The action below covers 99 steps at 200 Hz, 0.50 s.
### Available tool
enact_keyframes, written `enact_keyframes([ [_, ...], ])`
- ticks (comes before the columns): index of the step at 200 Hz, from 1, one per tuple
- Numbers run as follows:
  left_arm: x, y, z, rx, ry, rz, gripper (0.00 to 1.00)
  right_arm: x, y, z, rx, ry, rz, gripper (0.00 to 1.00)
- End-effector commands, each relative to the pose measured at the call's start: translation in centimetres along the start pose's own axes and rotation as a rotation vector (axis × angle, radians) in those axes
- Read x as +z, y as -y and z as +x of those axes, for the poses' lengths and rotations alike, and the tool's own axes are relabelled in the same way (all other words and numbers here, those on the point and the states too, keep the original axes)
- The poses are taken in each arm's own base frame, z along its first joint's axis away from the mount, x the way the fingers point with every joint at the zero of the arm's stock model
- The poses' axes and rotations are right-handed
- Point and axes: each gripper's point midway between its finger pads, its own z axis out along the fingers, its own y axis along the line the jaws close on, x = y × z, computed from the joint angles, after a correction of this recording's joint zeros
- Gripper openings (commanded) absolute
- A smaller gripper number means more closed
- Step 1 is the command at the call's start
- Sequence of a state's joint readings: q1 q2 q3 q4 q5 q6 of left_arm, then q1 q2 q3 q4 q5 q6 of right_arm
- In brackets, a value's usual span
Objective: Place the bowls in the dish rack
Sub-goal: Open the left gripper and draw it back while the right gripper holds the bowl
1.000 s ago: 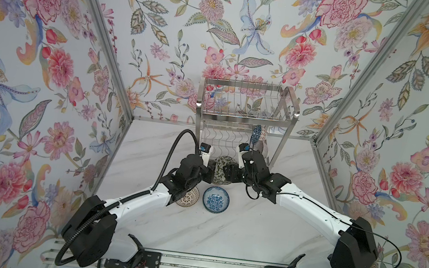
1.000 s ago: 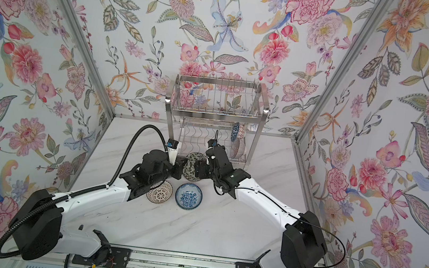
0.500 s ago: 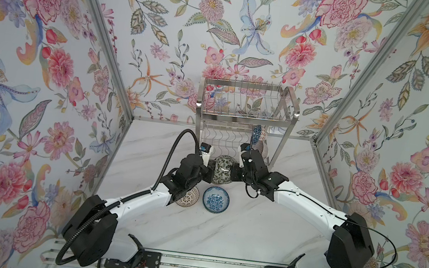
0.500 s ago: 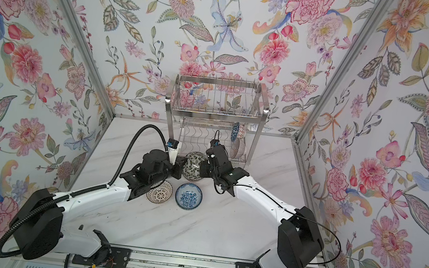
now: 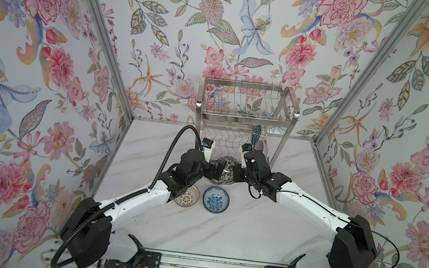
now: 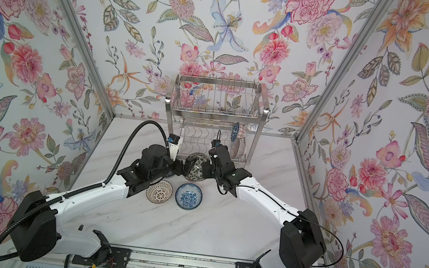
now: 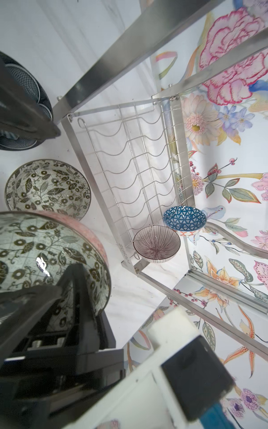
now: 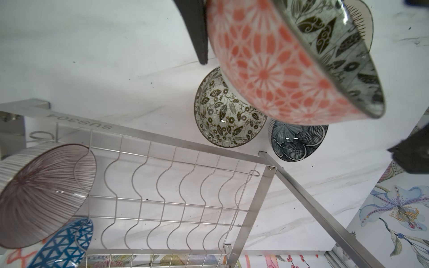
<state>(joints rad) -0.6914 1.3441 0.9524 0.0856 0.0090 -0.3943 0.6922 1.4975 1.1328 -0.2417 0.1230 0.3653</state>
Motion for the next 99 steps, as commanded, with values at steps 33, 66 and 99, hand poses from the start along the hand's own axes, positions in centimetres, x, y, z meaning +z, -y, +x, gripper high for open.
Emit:
enact_keyframes([
  [33,-6.0,-5.1,-1.8,0.161,-0.112,-0.2,0.99,-1.5,2.9,-4.3,-0.112,0.12,0.138,0.0],
  [66,-8.9,-9.8,-2.3,0.161,-0.131,-0.309,0.99,-1.6,4.7,-5.5,-0.197,0.134,0.268,0.0],
  [99,-9.9,-13.4,-1.4,0.152,-0.113,-0.367,0.99,-1.5,5.9,-6.6,-0.269,0.138,0.376,0.0],
])
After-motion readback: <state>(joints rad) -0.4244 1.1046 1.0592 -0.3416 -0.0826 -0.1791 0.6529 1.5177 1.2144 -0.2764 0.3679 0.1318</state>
